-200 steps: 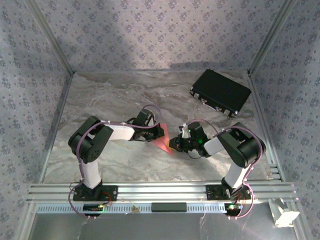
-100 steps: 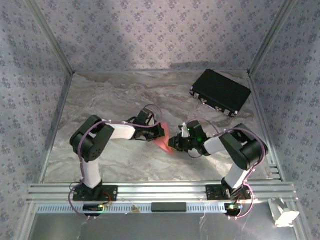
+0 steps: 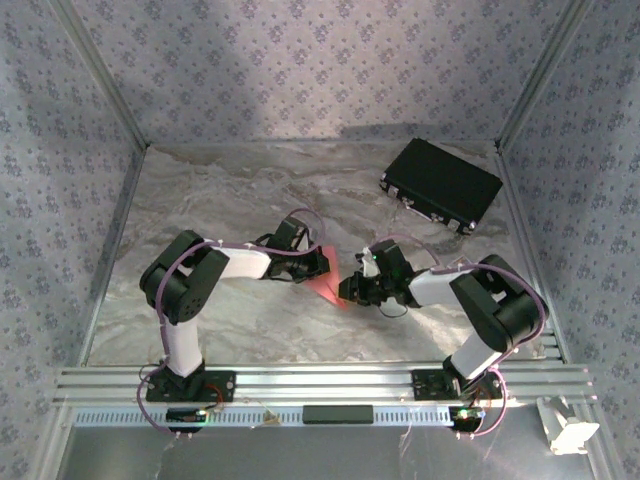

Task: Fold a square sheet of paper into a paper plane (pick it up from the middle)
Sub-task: Fourth fold the wing at the center of the table.

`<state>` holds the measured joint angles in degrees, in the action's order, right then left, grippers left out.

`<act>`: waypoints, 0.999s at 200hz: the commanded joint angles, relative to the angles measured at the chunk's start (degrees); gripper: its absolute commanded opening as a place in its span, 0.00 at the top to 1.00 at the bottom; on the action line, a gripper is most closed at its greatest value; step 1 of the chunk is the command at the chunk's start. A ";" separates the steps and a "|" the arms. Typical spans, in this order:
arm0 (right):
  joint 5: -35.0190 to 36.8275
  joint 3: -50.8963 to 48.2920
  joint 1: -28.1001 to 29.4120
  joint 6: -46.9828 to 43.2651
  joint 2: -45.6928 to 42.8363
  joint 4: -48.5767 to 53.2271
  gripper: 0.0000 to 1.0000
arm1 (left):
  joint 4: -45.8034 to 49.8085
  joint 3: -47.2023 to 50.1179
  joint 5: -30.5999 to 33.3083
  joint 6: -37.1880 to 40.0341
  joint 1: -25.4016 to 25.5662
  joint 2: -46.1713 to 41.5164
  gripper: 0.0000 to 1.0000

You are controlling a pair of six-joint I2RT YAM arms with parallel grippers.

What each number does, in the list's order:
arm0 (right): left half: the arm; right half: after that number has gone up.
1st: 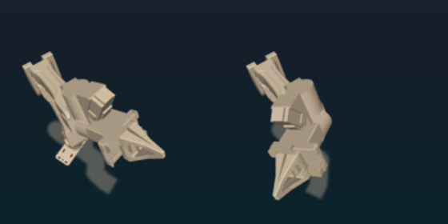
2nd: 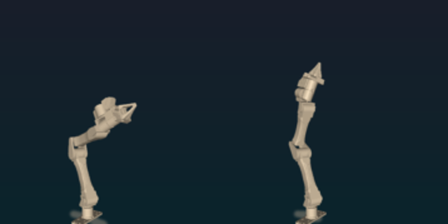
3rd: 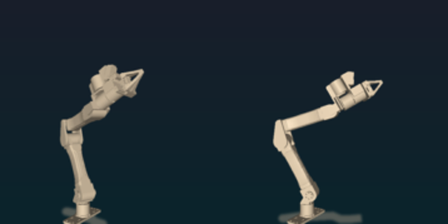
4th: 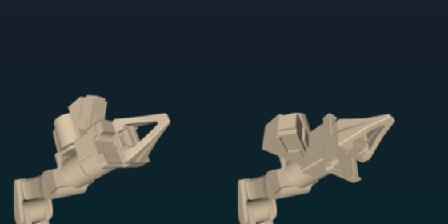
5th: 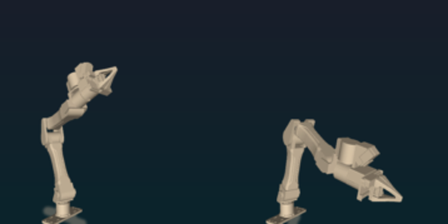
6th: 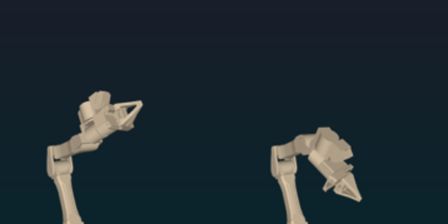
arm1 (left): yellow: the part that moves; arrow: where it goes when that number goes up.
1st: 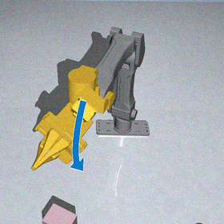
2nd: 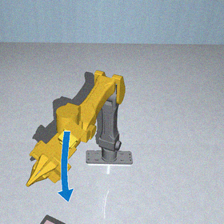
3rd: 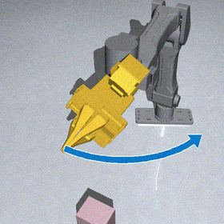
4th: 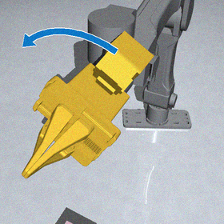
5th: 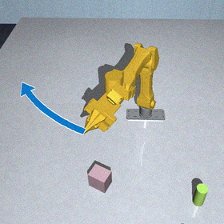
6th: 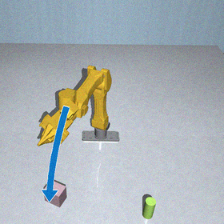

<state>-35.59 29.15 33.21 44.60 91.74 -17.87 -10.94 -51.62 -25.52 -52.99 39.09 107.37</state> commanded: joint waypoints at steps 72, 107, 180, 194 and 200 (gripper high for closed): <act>-0.18 -2.63 0.50 -0.93 -1.83 5.79 0.85 | 3.29 0.47 0.29 1.30 0.18 2.14 0.99; 0.13 -2.73 0.61 -1.84 -3.47 8.02 0.83 | 3.30 0.70 0.31 1.26 0.19 1.97 0.99; -0.31 -4.14 1.07 -1.60 -1.68 6.88 0.94 | 3.05 0.81 0.50 1.14 0.19 1.88 0.99; -0.44 -4.28 1.07 -1.45 -2.10 7.12 0.93 | 3.08 0.94 0.56 1.14 0.14 1.88 0.99; -0.44 -4.27 1.07 -1.38 -2.43 7.35 0.92 | 3.04 0.96 0.57 1.14 0.15 1.95 0.99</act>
<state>-35.64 26.59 33.65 43.48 88.97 -14.72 -10.92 -51.62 -25.96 -53.01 39.11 107.44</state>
